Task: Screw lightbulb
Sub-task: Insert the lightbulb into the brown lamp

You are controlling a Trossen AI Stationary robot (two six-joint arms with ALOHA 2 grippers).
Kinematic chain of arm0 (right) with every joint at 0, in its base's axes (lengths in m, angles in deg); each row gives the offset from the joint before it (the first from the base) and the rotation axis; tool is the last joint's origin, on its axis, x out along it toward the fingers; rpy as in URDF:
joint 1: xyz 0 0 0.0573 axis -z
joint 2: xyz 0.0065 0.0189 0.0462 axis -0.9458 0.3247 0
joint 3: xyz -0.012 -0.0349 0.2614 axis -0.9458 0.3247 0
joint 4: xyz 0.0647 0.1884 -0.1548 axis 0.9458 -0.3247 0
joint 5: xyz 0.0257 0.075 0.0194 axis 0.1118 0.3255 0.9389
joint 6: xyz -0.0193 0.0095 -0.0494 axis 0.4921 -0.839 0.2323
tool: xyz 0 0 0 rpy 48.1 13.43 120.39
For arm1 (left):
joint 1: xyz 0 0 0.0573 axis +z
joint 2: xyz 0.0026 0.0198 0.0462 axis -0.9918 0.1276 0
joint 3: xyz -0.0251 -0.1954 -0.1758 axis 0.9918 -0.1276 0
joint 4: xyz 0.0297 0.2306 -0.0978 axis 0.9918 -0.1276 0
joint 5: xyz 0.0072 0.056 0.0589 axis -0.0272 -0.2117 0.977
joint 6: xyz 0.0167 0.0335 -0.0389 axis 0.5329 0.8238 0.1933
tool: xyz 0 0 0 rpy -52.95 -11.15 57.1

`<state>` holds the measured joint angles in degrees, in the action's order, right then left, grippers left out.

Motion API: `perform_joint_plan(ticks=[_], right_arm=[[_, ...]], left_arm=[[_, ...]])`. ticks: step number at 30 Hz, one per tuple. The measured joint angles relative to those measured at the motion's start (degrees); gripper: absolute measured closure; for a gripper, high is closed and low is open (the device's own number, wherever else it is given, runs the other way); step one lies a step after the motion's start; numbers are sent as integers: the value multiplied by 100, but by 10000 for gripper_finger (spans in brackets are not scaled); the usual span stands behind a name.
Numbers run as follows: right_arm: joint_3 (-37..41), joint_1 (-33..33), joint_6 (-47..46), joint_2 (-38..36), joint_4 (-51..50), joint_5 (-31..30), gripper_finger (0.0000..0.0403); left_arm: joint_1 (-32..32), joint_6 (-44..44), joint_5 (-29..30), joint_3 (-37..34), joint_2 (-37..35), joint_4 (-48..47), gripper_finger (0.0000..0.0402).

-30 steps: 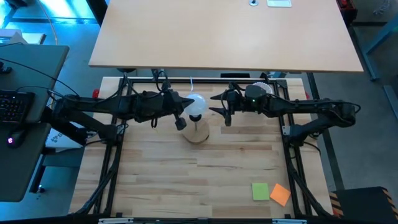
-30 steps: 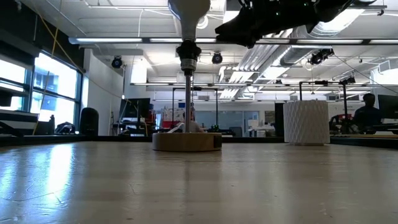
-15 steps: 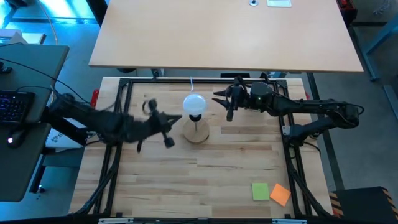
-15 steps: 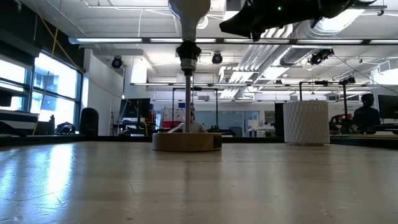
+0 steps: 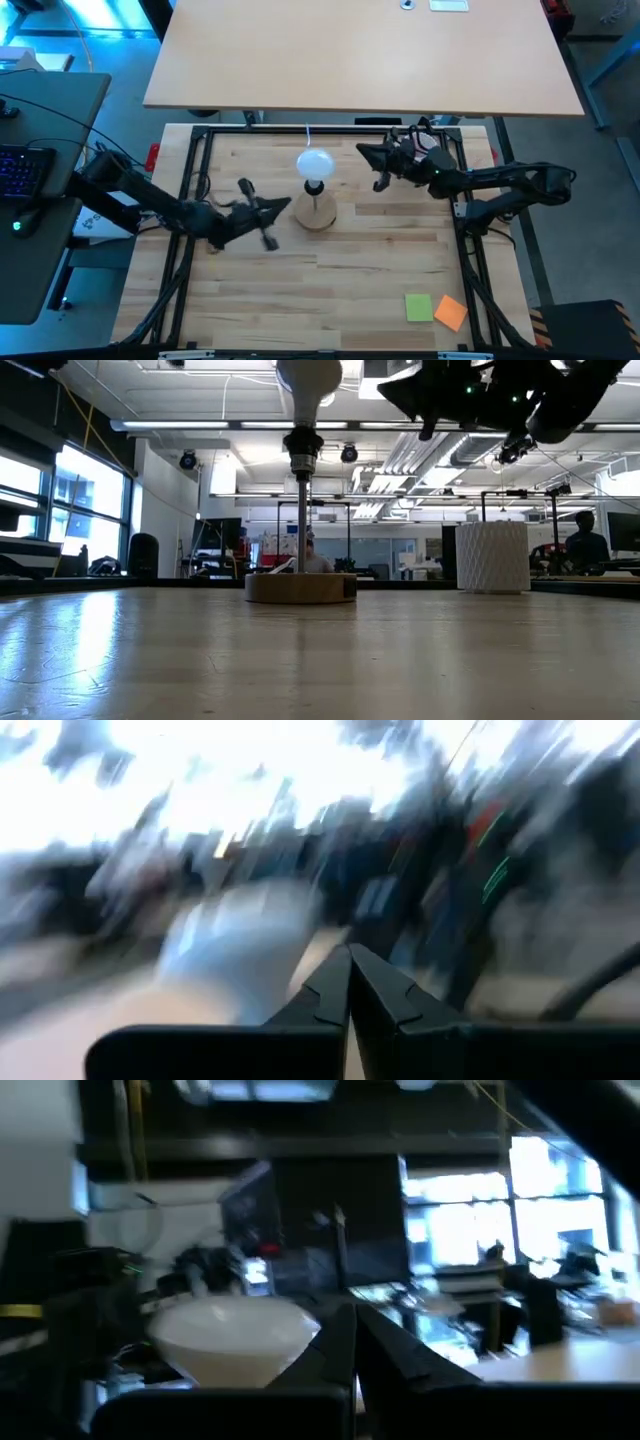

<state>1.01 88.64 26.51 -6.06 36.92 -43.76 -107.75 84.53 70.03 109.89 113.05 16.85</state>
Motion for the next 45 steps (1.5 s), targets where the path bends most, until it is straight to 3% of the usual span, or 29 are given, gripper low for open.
perform_joint_plan(ticks=[2, 6, 10, 13, 26, 34, 39, 45], right_arm=[[-106, -95, -7, 134, 23, 78, 402], [-415, -281, 144, 413, -40, 35, 402], [-438, -381, 204, 480, -271, -1009, 402], [-435, -345, 303, 416, -708, -1338, 402], [-433, -78, 540, -532, -3162, -1363, 402], [-431, -68, 547, -736, -3793, -1361, 400], [-451, -68, 933, -919, -4466, -1086, 358], [-1023, -70, 787, -942, -6992, -849, 250]], left_arm=[[88, 379, -341, -148, -21, 902, 401], [466, 331, -481, -224, 6, 899, 401], [845, -232, -951, -218, 0, 699, 401], [911, -347, -951, -218, -2, 671, 401], [730, -922, -470, -218, 0, -407, 401], [730, -971, -465, -218, 0, -533, 401], [730, -1022, -465, -218, -2, -656, 401], [730, -1103, -467, -218, 0, -752, 401]])
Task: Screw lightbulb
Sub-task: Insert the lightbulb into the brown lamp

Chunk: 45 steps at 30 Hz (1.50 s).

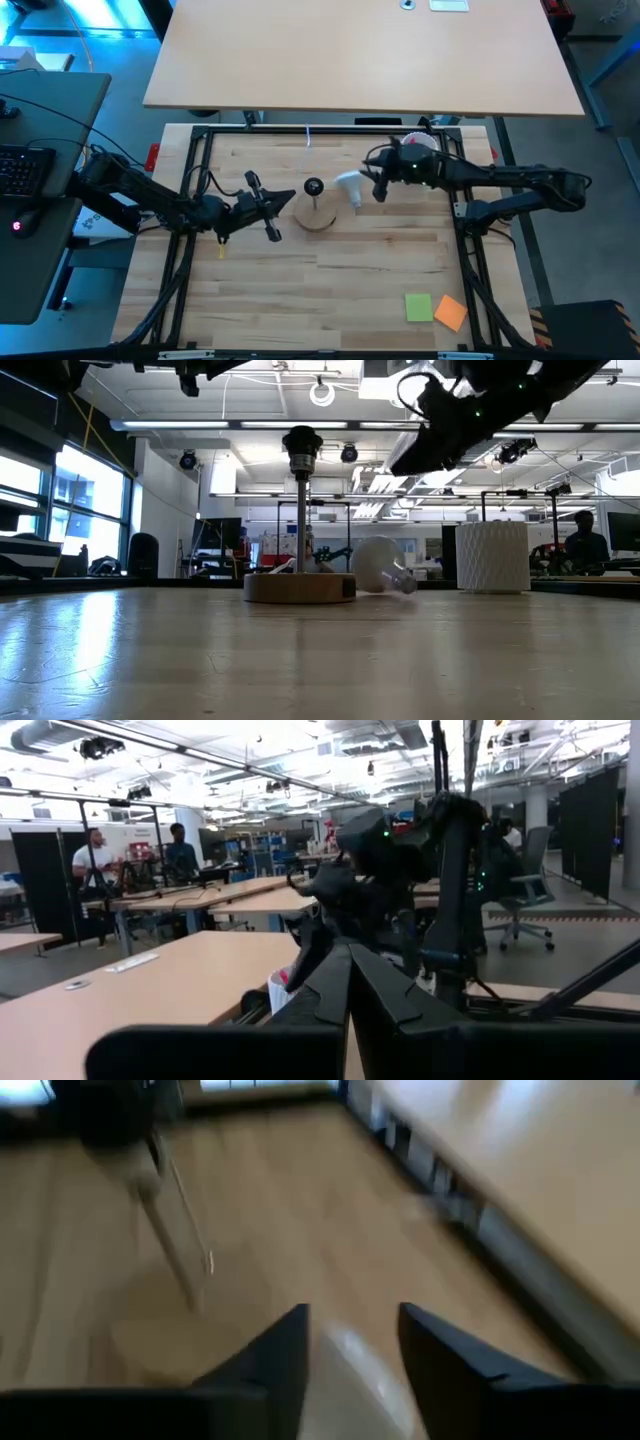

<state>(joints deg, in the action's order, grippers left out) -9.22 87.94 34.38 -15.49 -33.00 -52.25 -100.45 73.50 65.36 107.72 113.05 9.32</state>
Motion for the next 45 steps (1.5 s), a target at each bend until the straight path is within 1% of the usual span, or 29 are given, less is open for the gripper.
perform_joint_plan(ticks=[4, 7, 11, 15, 18, 22, 29, 34, 37, 41, 43, 45], right_arm=[[-118, 2, -559, 28, -1149, 69, 184], [-92, 2, -1083, 28, -1504, 201, 155], [-81, -2, -1905, 85, -1902, 184, 147], [-79, -2, -2759, 182, -2010, 121, 146], [-79, -20, -3236, 310, -2037, 110, 146], [-90, -105, -3730, 356, -2382, 97, 146], [-129, -419, -4126, 360, -3367, 146, 146], [76, -425, -4393, 380, -3735, -253, 146], [195, -282, -4332, 382, -3622, -373, 146], [199, 14, -3876, 407, -3249, -366, 146], [199, 175, -3540, 490, -2956, -238, 146], [199, 335, -3287, 650, -2602, 55, 146]], left_arm=[[0, -26, -1, 0, 0, -76, 401], [2, -61, -2, 0, -1, -143, 401], [0, -227, -8, 0, 0, -291, 401], [2, -325, -7, 0, 0, -548, 401], [2, -412, -7, 4, 8, -669, 401], [2, -446, -5, 4, 17, -790, 401], [2, -472, -3, 4, 18, -953, 401], [2, -471, -5, 3, 18, -952, 401], [2, -471, -5, 2, 18, -955, 401], [2, -470, -8, 2, 18, -953, 401], [2, -470, -8, 4, 18, -955, 401], [2, -471, -12, 2, 18, -954, 401]])
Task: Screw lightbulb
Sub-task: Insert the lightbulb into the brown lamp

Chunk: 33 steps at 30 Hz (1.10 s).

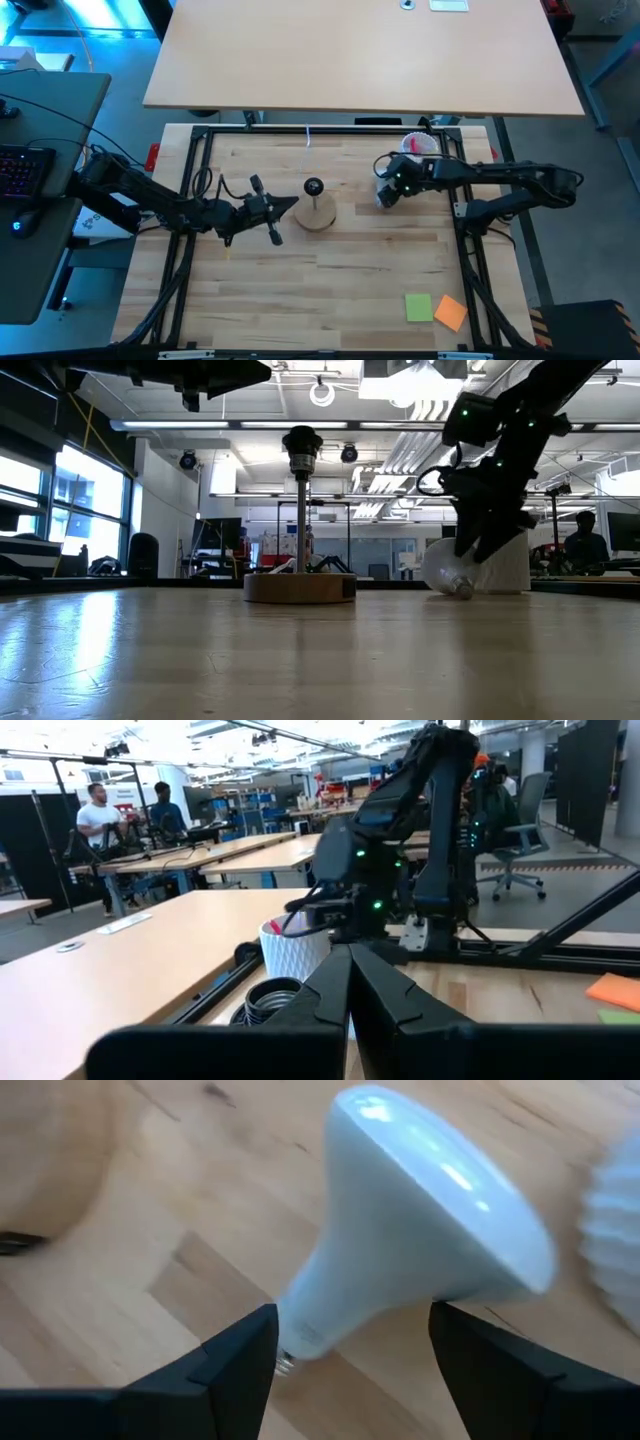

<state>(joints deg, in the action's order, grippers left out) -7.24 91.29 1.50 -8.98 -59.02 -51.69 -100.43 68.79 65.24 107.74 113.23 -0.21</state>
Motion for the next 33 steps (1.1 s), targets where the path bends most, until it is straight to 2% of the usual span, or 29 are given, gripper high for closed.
perform_joint_plan(ticks=[7, 14, 21, 24, 28, 33], right_arm=[[-31, 302, 335, 831, 936, 517, 146], [-243, 301, 609, 1635, 1739, 507, 146], [-598, 299, 1363, 2315, 2156, 420, 150], [-680, 277, 1514, 2492, 2274, 357, 182], [-658, 266, 1543, 2499, 2530, 314, 259], [-649, 271, 1755, 2105, 3352, 296, 261]], left_arm=[[-2, -45, -75, 0, 0, -9, 401], [0, -99, -76, 0, 0, -88, 401], [0, -144, -76, 0, 0, -106, 401], [0, -154, -78, 0, 0, -110, 401], [-2, -215, -64, 0, 0, -131, 401], [-52, -292, 225, 0, 0, -149, 401]])
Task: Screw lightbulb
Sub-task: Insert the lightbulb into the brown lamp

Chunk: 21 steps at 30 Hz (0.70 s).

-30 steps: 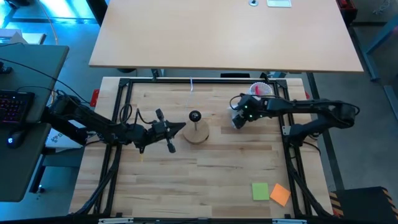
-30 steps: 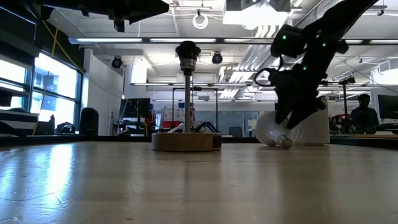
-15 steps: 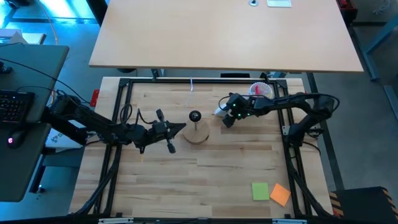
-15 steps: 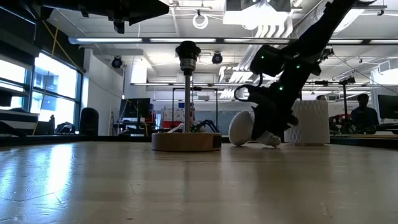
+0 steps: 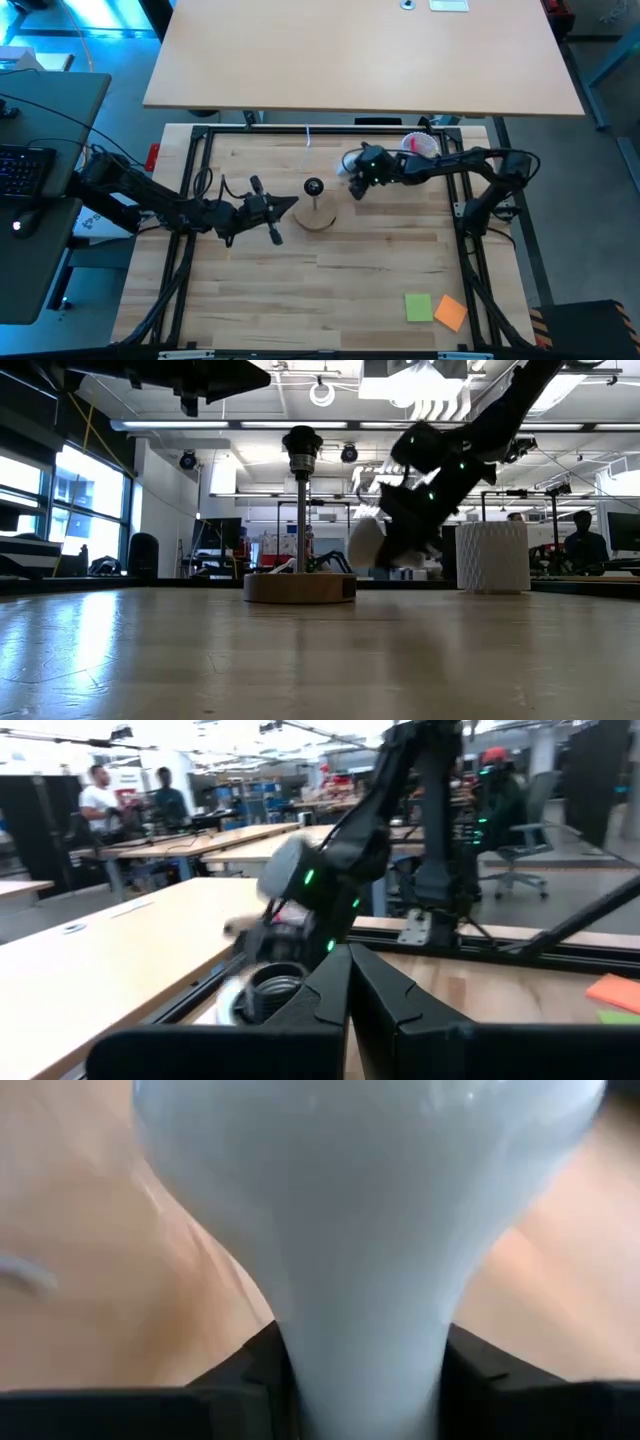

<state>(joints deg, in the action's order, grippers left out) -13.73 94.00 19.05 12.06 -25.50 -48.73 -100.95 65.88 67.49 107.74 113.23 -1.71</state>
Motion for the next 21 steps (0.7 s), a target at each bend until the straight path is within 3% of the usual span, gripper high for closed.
perform_joint_plan(ticks=[6, 12, 17, 21], right_arm=[[0, -77, 501, -531, 2093, 561, 265], [-78, -197, 102, -352, 4952, 1730, 265], [-529, -583, 99, 296, 5462, 2180, 267], [-796, -850, 347, 690, 5848, 2194, 268]], left_arm=[[-233, 92, 849, 0, 0, -35, 401], [-227, -24, 914, -2, -2, 28, 401], [-68, 224, 936, 126, -152, 516, 401], [-168, 774, 1427, 783, -598, -324, 401]])
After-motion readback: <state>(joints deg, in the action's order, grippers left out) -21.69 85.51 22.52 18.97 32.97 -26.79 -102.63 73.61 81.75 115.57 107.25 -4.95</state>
